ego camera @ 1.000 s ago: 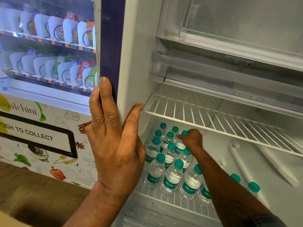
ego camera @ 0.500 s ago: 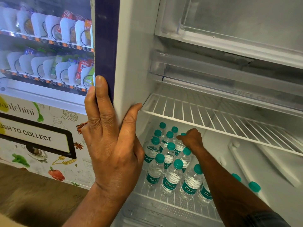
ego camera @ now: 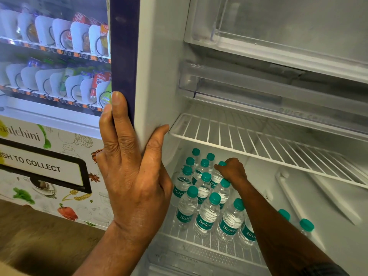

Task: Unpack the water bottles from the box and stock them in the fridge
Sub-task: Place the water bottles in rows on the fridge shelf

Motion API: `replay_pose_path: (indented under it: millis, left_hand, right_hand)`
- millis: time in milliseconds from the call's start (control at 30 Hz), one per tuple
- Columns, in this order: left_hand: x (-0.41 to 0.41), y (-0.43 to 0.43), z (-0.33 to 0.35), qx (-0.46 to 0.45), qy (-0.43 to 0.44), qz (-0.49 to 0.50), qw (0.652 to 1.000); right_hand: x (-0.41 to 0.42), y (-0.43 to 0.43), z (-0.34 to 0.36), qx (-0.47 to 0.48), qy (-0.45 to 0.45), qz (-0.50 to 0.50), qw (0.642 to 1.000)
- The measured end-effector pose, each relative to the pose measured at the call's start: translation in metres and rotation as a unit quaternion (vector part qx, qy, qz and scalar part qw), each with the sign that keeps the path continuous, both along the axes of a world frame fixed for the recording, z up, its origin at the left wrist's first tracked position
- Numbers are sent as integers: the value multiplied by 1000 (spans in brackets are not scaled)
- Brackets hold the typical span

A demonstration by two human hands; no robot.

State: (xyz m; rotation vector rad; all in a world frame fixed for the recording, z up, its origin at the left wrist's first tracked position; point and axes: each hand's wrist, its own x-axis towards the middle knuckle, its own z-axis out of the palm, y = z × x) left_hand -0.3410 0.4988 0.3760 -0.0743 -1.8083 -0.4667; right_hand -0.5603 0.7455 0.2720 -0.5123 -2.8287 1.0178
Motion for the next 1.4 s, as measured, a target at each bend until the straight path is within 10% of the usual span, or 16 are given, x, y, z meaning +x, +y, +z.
replay_pose_path:
  millis: [1400]
  left_hand:
    - [0,2,3,1,-4,10,1000]
  right_hand:
    - [-3,4,-8,5,3,45,999]
